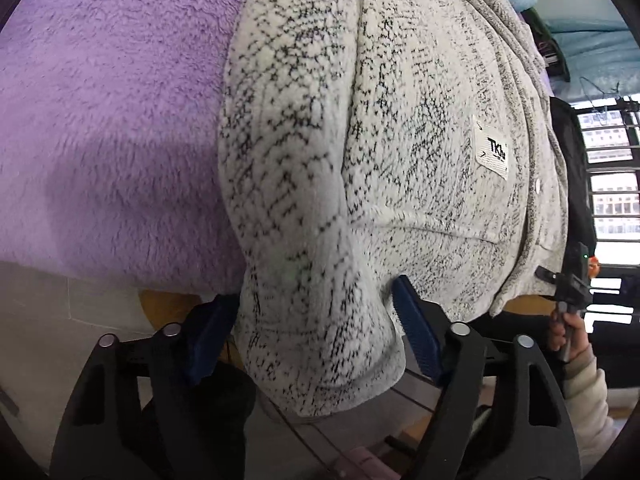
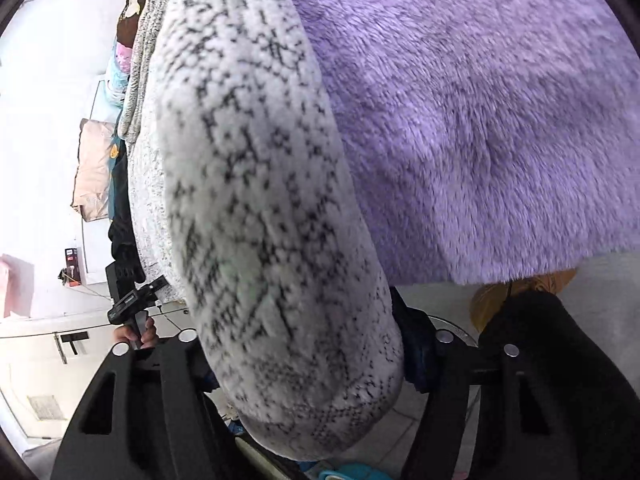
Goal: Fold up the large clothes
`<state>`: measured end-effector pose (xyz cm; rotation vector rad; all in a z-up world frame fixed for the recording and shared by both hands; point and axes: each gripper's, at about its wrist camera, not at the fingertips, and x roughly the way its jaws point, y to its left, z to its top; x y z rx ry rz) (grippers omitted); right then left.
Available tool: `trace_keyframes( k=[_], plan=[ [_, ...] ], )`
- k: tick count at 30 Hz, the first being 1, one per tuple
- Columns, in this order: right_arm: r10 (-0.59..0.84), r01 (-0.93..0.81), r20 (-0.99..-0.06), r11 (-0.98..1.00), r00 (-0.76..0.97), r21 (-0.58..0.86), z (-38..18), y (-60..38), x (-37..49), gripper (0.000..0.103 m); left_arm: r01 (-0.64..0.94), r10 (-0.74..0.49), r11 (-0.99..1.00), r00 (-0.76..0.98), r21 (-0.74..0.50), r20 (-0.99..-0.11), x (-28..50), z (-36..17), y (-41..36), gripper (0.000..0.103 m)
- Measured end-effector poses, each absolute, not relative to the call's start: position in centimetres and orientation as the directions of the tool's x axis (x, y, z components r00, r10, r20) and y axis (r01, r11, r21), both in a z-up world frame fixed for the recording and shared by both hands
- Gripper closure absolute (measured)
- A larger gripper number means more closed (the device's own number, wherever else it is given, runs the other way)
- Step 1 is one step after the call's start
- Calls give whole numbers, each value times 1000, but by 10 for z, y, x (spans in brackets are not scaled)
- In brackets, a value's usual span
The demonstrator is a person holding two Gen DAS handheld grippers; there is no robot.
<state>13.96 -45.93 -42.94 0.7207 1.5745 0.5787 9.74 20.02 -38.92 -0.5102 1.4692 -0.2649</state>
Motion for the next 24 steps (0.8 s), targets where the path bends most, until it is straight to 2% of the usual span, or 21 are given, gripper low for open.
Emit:
trace_keyframes(
  k=[3, 11, 14, 16, 18, 20, 24],
  plan=[
    [732, 112, -679, 680, -56, 725, -428, -459, 138, 44, -143, -468, 866, 102, -479, -878, 93, -388, 202, 36],
    [711, 95, -702, 702, -33, 706, -416, -433, 138, 44, -144, -470, 864, 113, -482, -876, 87, -378, 199, 47],
    [713, 89, -700, 700, -37, 708, -416, -437, 137, 57, -144, -463, 867, 116, -476, -879, 88, -375, 190, 53],
    [730, 79, -683, 683, -36, 726, -410, -439, 137, 70, -147, -462, 867, 120, -476, -879, 87, -372, 190, 59],
    [743, 67, -669, 669, -33, 740, -400, -441, 142, 76, -164, -490, 847, 128, -505, -862, 85, -368, 190, 71],
    [748, 46, -663, 663, -28, 747, -389, -438, 140, 80, -203, -521, 817, 139, -539, -842, 81, -362, 191, 78],
    [765, 23, -644, 644, -13, 764, -373, -433, 141, 83, -217, -583, 757, 204, -617, -787, 74, -342, 196, 83]
  ],
)
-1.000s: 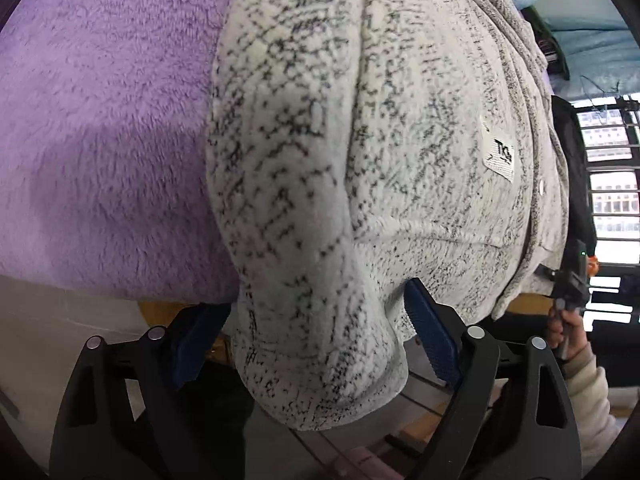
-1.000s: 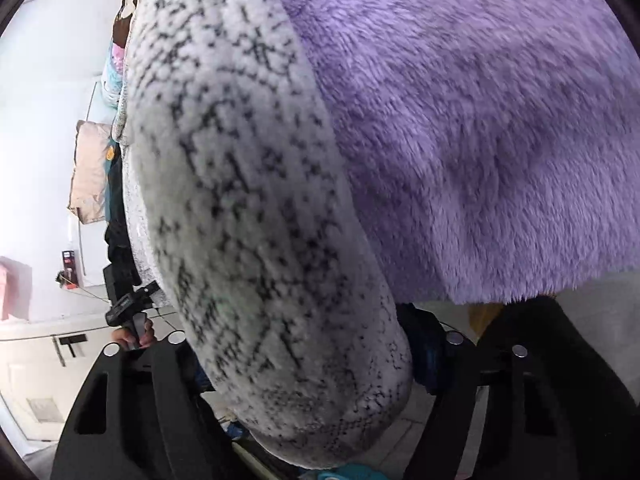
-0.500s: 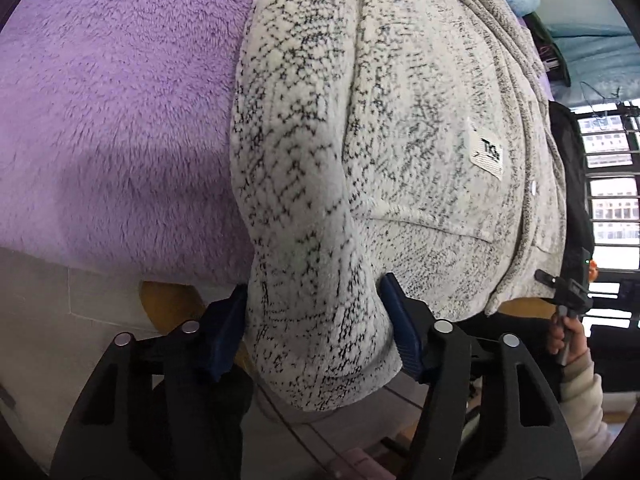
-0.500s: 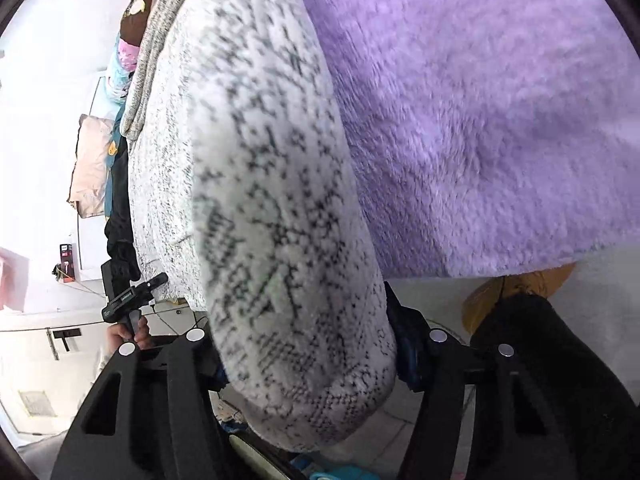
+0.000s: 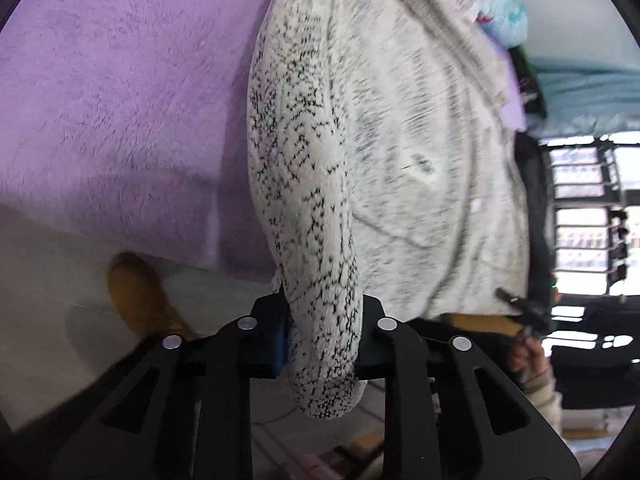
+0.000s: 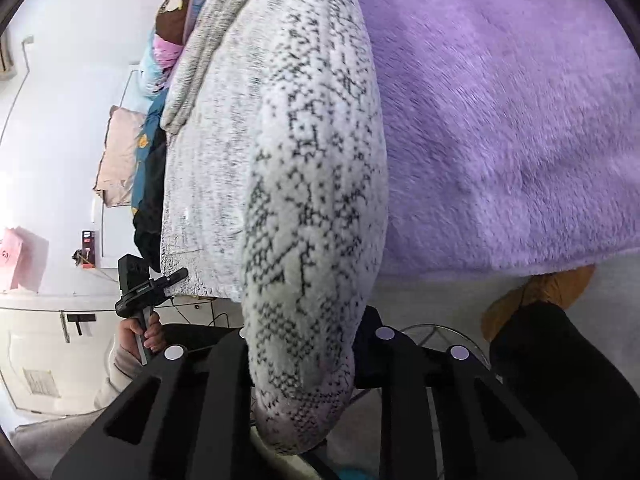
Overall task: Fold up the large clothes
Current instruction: 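Lift the hem with both grippers and fold it over toward the collar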
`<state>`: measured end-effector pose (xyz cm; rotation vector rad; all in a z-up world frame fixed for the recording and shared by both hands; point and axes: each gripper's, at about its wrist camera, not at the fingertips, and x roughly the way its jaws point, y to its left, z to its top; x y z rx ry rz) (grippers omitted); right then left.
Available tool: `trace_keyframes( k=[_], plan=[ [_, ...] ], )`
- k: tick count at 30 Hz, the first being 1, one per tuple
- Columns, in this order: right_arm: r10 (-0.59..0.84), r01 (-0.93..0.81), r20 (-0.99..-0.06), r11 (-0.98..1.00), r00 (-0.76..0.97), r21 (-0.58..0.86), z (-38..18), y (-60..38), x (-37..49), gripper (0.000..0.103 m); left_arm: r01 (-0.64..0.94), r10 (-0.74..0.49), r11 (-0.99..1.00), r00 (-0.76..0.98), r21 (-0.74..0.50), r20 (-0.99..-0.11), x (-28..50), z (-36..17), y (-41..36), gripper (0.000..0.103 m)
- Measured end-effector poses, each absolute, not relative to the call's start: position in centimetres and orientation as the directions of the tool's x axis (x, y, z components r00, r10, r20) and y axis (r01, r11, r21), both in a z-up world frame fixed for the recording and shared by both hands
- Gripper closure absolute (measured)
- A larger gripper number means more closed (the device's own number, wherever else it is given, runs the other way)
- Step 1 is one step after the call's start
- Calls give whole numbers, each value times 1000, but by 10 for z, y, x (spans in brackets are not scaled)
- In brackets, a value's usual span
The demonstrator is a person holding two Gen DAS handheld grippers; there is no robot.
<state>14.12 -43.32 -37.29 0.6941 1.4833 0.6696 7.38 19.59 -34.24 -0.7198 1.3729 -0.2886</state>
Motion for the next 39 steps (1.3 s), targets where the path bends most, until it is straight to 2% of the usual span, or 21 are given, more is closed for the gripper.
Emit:
trace_keyframes(
  k=[8, 13, 29, 39],
  plan=[
    [812, -31, -583, 584, 17, 811, -349, -432, 145, 85, -194, -615, 721, 262, -665, -744, 74, -313, 202, 87],
    [809, -75, -587, 587, 28, 806, -326, -430, 149, 87, -201, -592, 739, 264, -643, -762, 72, -302, 205, 88],
    [832, -177, -554, 551, 36, 815, -251, -437, 173, 87, -188, -615, 715, 290, -674, -733, 103, -237, 200, 88],
    [873, -214, -482, 485, 68, 848, -209, -440, 209, 87, -183, -658, 648, 354, -739, -664, 139, -195, 213, 88]
  ],
)
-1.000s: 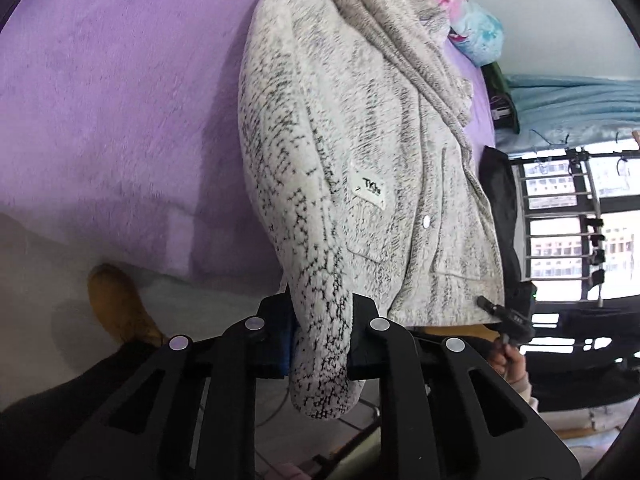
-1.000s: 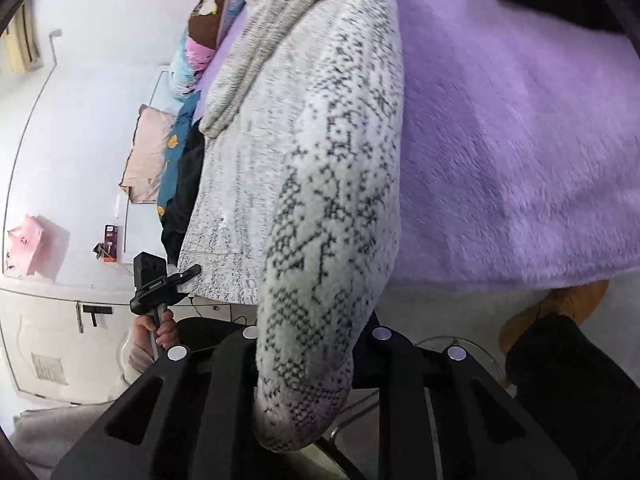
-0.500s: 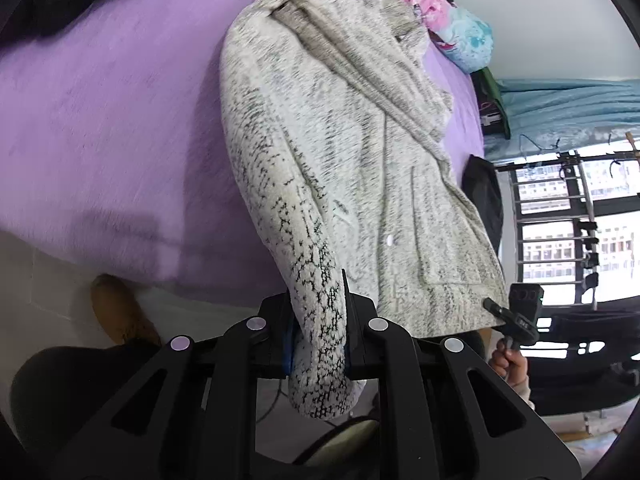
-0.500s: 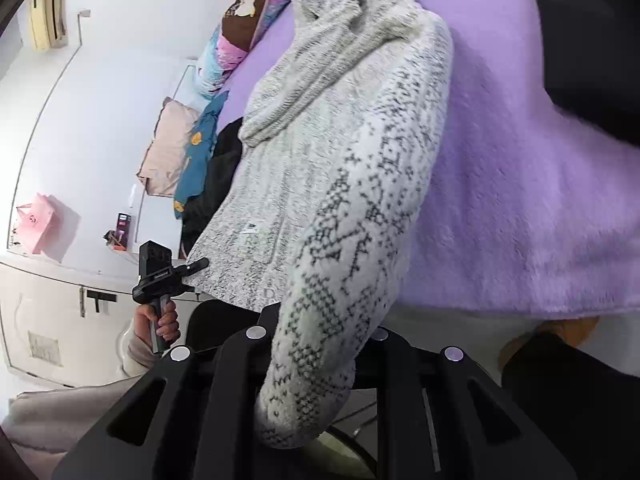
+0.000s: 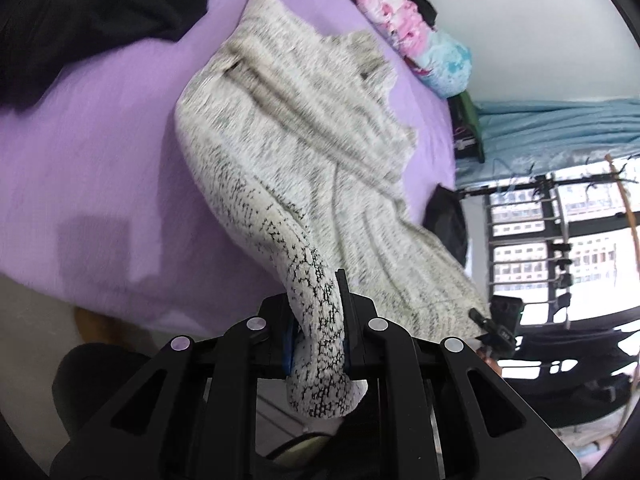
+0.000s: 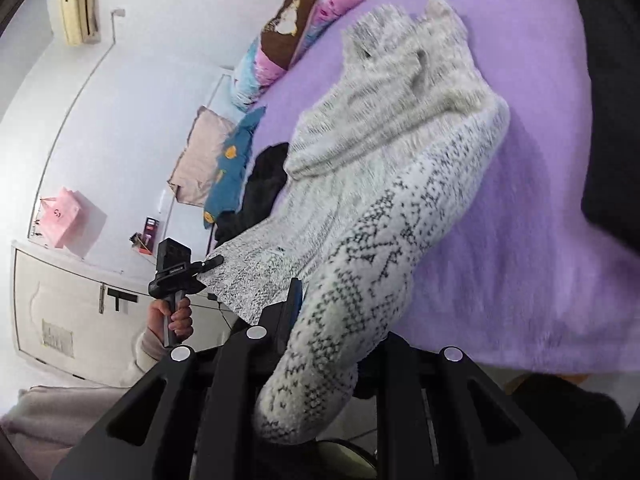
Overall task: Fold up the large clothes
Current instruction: 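Lift the hem with both grippers and fold it over toward the collar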
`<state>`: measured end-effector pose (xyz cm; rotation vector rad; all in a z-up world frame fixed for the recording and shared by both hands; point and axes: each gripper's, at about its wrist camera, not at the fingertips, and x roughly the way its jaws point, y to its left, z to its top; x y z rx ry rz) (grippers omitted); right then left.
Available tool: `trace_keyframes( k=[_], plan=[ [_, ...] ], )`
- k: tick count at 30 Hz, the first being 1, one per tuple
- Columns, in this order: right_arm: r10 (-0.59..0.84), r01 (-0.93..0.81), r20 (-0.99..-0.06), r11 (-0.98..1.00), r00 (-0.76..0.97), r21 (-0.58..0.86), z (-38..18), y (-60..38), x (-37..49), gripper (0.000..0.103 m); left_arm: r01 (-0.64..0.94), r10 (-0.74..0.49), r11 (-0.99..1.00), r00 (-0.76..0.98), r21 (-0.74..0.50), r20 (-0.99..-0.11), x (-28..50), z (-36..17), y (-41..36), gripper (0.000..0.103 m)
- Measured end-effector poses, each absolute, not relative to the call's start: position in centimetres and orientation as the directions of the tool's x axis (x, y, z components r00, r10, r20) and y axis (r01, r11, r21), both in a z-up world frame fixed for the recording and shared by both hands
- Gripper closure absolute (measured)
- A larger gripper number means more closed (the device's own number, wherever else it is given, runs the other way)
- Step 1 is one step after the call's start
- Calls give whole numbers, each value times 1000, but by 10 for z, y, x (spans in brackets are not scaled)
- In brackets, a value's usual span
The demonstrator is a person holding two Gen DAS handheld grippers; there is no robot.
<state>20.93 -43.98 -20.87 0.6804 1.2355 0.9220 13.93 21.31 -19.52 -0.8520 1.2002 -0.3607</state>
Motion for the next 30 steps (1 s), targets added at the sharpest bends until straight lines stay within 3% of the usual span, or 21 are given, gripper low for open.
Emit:
trace_keyframes(
  k=[18, 30],
  plan=[
    [912, -267, -394, 410, 114, 872, -152, -424, 327, 87, -153, -672, 601, 434, -784, -600, 259, -135, 237, 88],
    [898, -297, -427, 438, 102, 849, -141, -390, 427, 87, -160, -660, 627, 410, -763, -629, 371, -128, 237, 88]
  ],
)
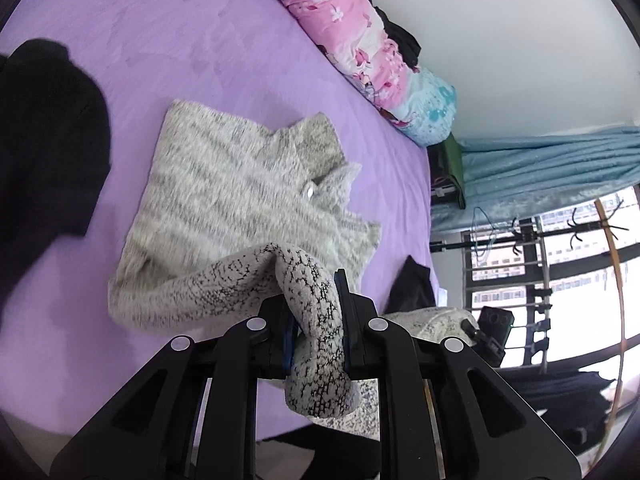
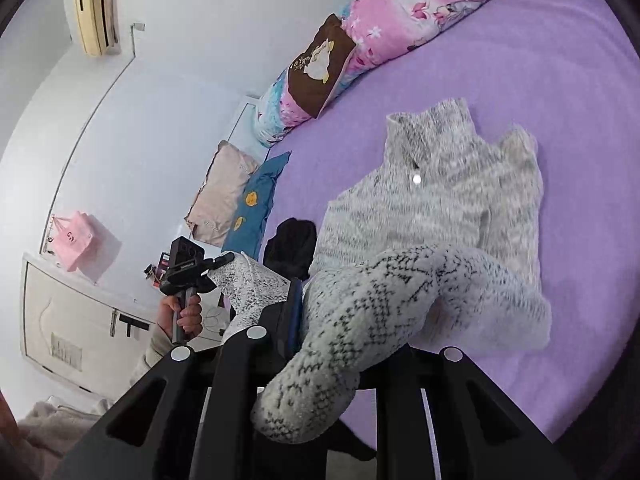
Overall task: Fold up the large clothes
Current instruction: 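Lift the hem with both grippers and fold it over toward the collar, then open both grippers and release the folded jacket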
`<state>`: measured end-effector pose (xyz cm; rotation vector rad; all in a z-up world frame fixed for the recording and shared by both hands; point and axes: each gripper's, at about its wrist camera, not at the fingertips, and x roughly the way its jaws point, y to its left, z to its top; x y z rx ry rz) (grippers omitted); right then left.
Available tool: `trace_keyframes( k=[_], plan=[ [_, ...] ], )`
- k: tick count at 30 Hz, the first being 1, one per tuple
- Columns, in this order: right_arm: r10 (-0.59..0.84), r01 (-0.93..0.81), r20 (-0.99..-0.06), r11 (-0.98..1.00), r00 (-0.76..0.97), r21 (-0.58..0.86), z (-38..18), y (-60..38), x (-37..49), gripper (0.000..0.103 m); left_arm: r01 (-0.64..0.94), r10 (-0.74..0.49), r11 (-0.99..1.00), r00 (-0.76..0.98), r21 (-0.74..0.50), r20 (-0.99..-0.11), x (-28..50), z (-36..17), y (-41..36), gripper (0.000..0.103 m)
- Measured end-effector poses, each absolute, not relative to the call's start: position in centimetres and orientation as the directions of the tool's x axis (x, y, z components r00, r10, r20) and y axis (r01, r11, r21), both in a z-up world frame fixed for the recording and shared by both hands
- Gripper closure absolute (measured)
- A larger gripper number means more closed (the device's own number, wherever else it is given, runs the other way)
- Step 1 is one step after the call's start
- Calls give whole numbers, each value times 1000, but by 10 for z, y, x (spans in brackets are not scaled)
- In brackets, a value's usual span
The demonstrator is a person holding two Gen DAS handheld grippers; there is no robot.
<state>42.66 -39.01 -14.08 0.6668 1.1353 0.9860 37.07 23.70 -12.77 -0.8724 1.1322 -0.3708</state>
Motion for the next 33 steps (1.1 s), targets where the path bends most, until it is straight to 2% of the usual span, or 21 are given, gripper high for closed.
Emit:
trace_keyframes(
  k=[9, 19, 23, 27, 31, 33],
  plan=[
    [876, -234, -464, 483, 134, 844, -171, -377, 523, 87, -240, -630, 630, 399, -739, -667, 471, -160, 255, 88],
    [833, -93, -538, 551, 130, 829, -267, -363, 619, 87, -376, -602, 627, 320, -682, -731, 565, -266, 271, 88],
    [821, -52, -554, 565, 139, 823, -296, -361, 634, 87, -434, -624, 583, 302, -687, -721, 578, -309, 280, 88],
    [823, -12, -547, 555, 154, 832, -319, -365, 639, 87, -451, -632, 573, 289, -685, -719, 582, -331, 284, 86],
    [842, 31, -518, 520, 151, 854, -337, -369, 638, 87, -424, -651, 573, 283, -701, -704, 581, -335, 285, 78],
    [847, 36, -509, 510, 152, 859, -333, -371, 635, 86, -416, -666, 553, 299, -721, -683, 578, -326, 288, 64]
  ],
)
